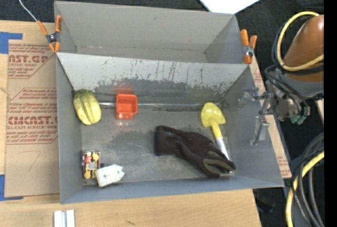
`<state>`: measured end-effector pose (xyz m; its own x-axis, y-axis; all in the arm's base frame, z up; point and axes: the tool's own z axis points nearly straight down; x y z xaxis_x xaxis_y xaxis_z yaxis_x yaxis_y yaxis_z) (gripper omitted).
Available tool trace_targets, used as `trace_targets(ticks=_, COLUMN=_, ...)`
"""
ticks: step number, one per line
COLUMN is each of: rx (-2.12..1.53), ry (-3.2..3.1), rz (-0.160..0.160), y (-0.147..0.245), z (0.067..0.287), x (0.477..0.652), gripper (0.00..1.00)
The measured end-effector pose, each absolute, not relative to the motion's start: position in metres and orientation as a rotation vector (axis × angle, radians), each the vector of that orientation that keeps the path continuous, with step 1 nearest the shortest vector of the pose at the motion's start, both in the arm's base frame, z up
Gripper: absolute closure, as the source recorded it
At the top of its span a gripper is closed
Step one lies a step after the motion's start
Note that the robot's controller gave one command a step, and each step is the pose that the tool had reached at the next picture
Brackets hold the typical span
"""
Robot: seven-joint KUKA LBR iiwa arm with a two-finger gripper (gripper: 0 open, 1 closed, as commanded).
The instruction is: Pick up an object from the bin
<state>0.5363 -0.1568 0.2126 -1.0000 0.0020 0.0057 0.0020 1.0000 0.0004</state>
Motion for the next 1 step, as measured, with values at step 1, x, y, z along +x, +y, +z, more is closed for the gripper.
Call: trace_targets(ticks=1, rx=0.001, ry=-3.144, rz=0.002, y=-0.1557, z=0.2176, x=0.5381, gripper=0.00)
